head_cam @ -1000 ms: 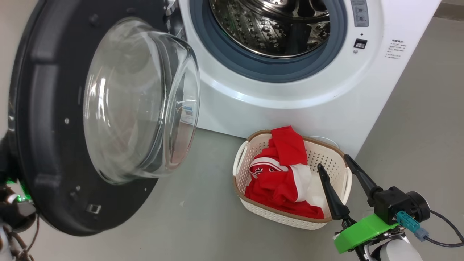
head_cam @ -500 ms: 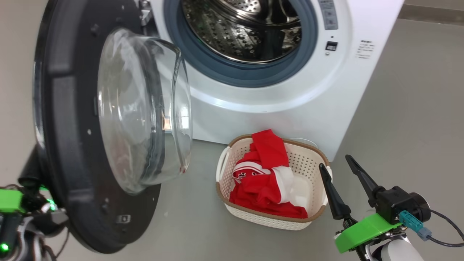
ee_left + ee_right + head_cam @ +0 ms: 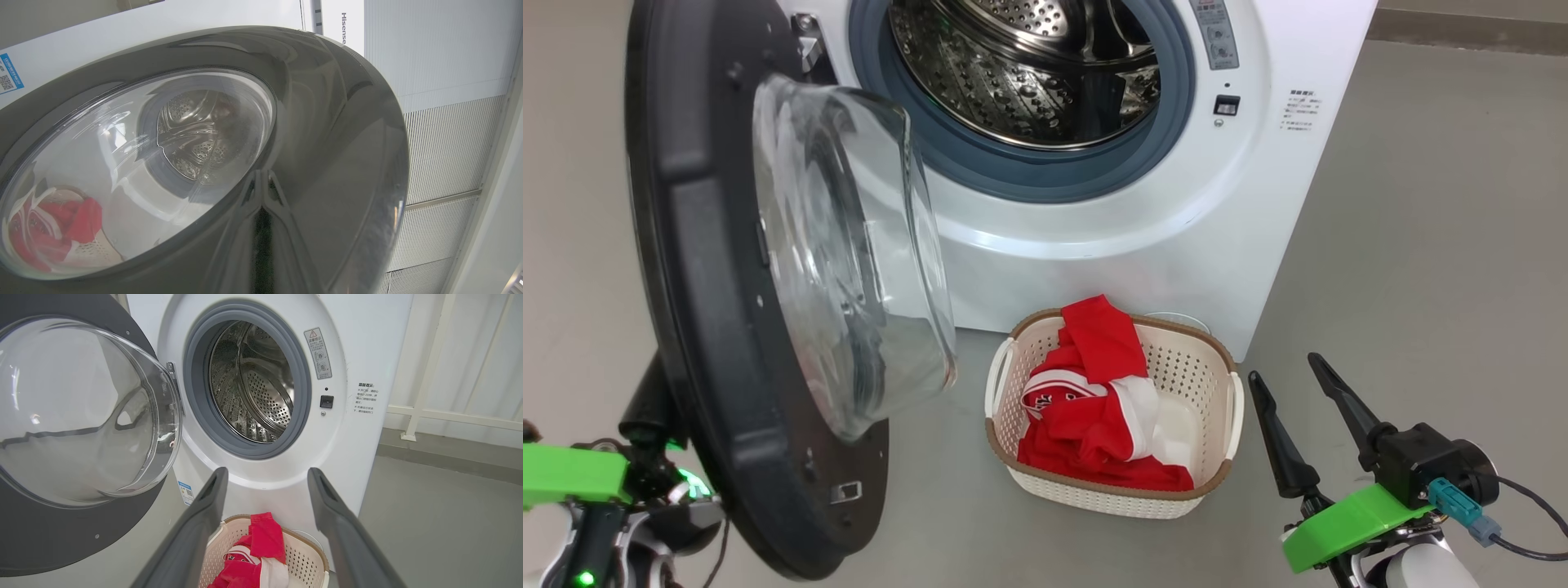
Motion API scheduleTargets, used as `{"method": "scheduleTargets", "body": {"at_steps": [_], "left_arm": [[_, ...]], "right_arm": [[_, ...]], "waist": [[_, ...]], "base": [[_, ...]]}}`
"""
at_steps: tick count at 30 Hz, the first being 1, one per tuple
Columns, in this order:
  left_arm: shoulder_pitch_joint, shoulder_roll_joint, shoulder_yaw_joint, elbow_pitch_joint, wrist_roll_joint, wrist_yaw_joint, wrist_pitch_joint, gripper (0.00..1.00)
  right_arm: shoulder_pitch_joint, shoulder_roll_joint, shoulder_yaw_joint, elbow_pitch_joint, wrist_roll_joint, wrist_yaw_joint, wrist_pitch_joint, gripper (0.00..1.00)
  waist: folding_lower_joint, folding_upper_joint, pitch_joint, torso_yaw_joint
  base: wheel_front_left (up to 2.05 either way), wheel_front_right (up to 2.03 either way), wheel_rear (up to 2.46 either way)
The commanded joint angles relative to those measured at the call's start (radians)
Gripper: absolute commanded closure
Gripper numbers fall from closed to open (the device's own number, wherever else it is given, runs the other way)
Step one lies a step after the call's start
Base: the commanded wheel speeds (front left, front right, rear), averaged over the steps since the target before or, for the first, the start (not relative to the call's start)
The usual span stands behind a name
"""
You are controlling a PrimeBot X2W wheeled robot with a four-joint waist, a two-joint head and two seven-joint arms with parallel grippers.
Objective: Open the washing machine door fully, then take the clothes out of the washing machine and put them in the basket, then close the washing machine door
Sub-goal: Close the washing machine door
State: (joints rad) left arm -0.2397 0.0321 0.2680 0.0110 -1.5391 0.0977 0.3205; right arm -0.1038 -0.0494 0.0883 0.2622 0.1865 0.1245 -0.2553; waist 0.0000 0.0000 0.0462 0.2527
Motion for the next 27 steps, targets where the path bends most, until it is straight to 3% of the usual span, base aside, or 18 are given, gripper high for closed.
{"method": "scheduleTargets", "body": {"at_steps": [1, 15, 27], "left_arm": [[-0.002, 0.018, 0.001, -0.042, -0.015, 0.003, 0.001, 1.00], [0.006, 0.018, -0.060, -0.072, -0.068, 0.001, -0.034, 1.00], [-0.009, 0.018, -0.132, -0.050, -0.093, -0.025, -0.060, 1.00]], "right_arm": [[-0.006, -0.001, 0.020, -0.025, 0.003, 0.006, -0.006, 0.00], [-0.013, -0.001, 0.020, -0.031, -0.002, 0.006, -0.006, 0.00], [-0.030, -0.001, 0.019, -0.032, -0.001, 0.006, -0.006, 0.00]], "waist": [[0.0000, 0.0000, 0.000, -0.003], [0.0000, 0.0000, 0.019, -0.024], [0.0000, 0.0000, 0.041, -0.046]], "base": [[0.00, 0.00, 0.00], [0.00, 0.00, 0.00], [0.00, 0.00, 0.00]]}}
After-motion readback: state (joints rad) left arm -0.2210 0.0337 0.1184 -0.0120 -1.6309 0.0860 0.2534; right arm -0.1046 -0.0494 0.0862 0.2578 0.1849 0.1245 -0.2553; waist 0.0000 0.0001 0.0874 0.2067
